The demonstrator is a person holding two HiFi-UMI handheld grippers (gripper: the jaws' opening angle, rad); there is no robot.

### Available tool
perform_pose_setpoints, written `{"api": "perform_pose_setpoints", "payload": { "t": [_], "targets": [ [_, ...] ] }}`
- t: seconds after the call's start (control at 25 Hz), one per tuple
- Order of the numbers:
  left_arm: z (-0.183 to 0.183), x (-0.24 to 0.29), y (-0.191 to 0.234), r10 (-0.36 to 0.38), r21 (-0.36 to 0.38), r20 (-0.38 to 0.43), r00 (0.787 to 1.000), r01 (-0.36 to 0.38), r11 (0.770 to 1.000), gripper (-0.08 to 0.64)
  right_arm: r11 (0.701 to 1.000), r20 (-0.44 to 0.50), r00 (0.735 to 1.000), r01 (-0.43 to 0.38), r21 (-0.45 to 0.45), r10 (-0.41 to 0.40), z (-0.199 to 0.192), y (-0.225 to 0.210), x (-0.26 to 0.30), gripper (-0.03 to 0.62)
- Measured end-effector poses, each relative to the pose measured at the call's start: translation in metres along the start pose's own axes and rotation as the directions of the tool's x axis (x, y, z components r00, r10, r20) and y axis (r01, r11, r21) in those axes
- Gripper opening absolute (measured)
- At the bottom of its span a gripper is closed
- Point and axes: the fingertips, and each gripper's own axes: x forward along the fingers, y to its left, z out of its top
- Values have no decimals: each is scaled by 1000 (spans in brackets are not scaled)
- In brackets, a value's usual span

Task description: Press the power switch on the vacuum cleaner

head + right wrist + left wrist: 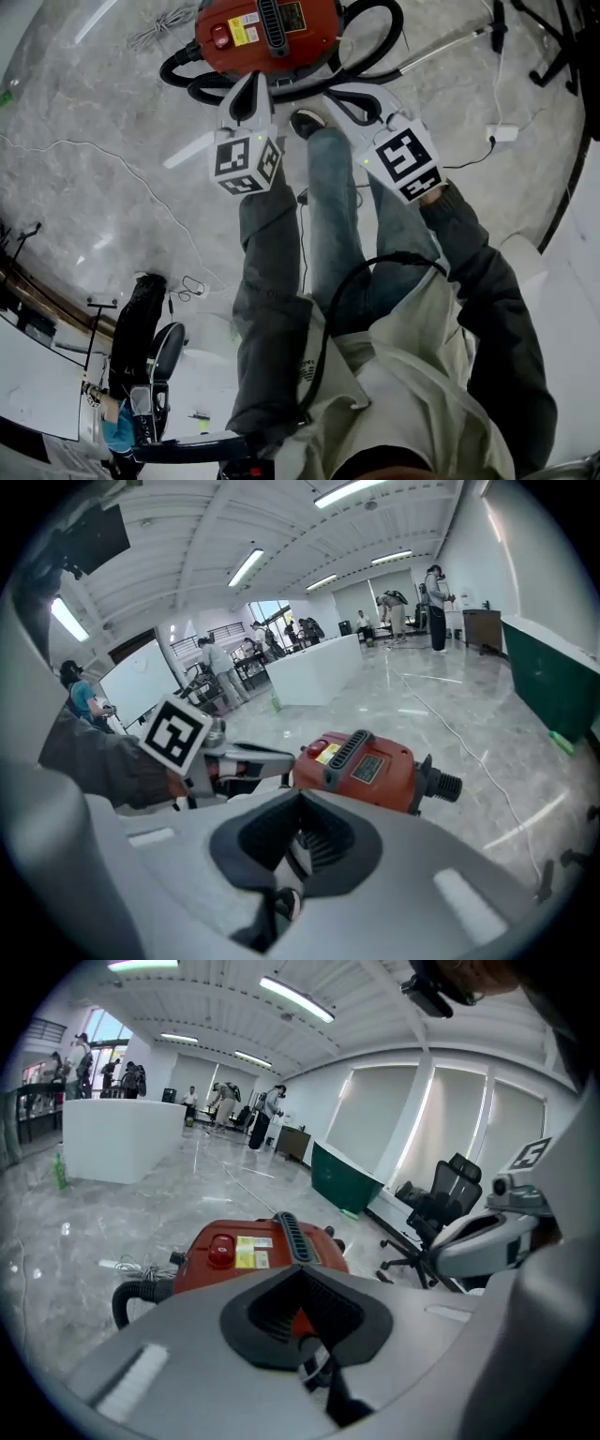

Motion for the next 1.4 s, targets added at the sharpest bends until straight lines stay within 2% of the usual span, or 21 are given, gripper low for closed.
{"api": "perform_pose_setpoints", "payload": {
  "t": [0.16,0.28,0.44,0.64,0.88,1.0,1.24,1.4],
  "targets": [
    [6,-64,-55,38,-119,103,994,-25,993,3,994,20,996,-87,-72,88,-2,15,-37,2],
    [26,-108,-97,81,-179,202,976,-44,983,3,983,41,990,-128,-133,135,-2,17,-81,2],
    [59,-167,-165,139,-174,308,941,-88,981,3,970,57,981,-176,-168,188,-3,17,-160,2],
    [80,-241,-242,159,-146,401,902,-109,983,3,981,91,985,-130,-142,143,-17,20,-259,2],
    [56,-334,-295,194,-127,456,868,-152,980,3,992,128,989,-64,-106,78,-55,57,-346,2],
    [38,-367,-322,184,-118,490,852,-145,982,3,988,165,984,-50,-146,74,-64,91,-380,2],
    [3,-452,-383,192,-144,529,827,-136,980,3,974,213,969,-81,-213,127,-77,185,-430,2],
    [-23,-498,-423,186,-142,536,824,-130,981,3,963,276,950,-69,-262,144,-81,239,-478,2]
  ]
}}
